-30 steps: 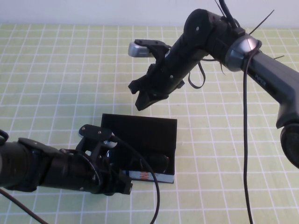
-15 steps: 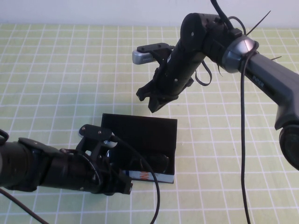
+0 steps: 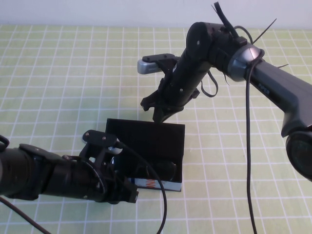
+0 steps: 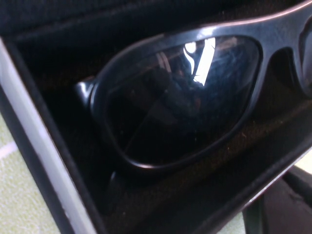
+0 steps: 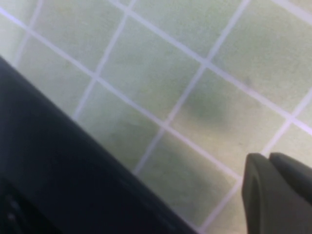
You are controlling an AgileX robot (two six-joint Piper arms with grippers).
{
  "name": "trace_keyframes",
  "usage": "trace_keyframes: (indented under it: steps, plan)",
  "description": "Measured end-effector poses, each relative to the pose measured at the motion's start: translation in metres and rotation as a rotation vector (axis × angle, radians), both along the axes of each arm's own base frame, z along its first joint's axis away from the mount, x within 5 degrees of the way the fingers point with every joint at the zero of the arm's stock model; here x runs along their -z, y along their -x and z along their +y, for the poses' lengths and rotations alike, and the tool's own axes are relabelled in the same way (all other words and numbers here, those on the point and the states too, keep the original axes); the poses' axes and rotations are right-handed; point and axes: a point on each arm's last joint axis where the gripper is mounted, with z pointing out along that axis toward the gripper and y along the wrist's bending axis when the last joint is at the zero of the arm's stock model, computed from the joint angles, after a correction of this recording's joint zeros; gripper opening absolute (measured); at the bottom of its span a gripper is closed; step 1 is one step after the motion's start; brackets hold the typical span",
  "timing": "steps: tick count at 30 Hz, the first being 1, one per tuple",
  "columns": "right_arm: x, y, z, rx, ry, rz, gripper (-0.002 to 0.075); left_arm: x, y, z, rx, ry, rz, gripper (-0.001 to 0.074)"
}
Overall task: Return glasses to glasses case
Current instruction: Close the glasses case
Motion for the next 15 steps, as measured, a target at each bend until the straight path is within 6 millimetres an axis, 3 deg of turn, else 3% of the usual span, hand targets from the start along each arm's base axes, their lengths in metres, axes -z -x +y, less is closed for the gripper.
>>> trace_keyframes:
  steps: [10,15]
  plan:
    - [0.009,0.009,-0.002,0.032,-0.060,0.078,-0.0011,0.000,0.000,0.000,0.001,0.004,0.002,-0.0002]
    - [-0.013,0.019,-0.003,0.017,-0.103,0.076,-0.0011,0.000,0.000,0.000,-0.006,0.005,0.005,-0.0002]
